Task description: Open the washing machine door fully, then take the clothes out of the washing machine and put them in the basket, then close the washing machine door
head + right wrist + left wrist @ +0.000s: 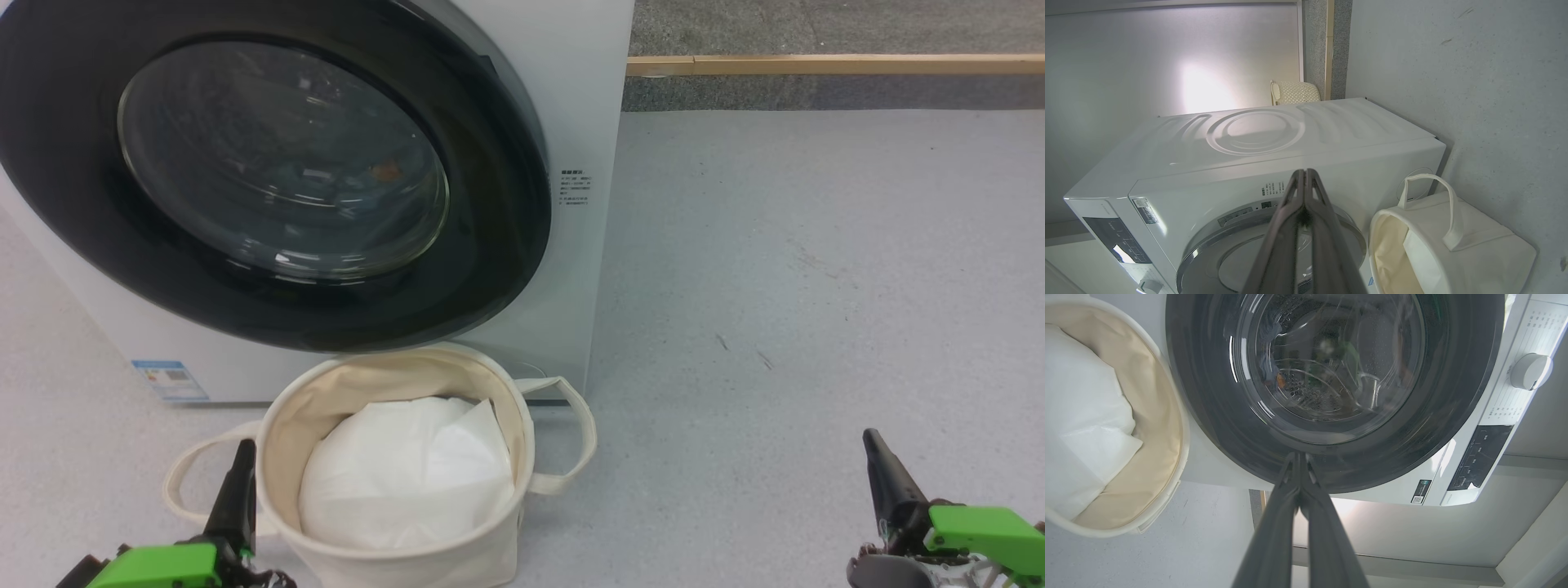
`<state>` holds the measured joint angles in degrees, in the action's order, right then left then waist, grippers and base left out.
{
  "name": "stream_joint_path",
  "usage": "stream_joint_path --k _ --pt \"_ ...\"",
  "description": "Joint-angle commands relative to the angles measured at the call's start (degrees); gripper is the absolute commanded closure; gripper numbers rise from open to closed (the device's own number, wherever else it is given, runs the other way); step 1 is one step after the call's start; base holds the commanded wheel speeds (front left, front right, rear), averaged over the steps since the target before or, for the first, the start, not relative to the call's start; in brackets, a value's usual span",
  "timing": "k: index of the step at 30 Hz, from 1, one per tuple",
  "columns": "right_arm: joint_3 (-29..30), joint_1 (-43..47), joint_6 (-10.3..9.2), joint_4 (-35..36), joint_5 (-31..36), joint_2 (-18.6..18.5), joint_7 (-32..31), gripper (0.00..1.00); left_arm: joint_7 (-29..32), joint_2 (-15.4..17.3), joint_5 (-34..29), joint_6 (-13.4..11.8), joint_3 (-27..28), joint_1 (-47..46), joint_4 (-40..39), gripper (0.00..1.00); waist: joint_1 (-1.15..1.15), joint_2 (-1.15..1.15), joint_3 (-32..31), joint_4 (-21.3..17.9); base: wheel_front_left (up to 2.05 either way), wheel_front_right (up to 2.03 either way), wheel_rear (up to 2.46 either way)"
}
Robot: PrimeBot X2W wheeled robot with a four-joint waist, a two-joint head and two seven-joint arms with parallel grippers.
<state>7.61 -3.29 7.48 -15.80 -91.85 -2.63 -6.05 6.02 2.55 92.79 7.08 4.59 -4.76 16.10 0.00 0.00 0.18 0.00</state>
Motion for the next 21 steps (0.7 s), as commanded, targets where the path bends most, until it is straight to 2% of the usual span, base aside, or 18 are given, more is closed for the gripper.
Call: stream_joint_path --k 1,21 --pt "-1.1 -2.9 0.01 1.8 -0.3 -0.2 -0.4 1.0 0.5 0.3 -0.6 0.4 1.9 -1.4 -2.1 1.0 0.0 0.0 0.0 0.0 0.0 0.0 0.0" --pt "-1.1 -2.9 0.01 1.8 -0.3 -0.2 -0.4 1.0 0.5 0.3 -0.6 0.4 1.9 -1.4 -2.1 1.0 0.0 0.0 0.0 0.0 0.0 0.0 0.0"
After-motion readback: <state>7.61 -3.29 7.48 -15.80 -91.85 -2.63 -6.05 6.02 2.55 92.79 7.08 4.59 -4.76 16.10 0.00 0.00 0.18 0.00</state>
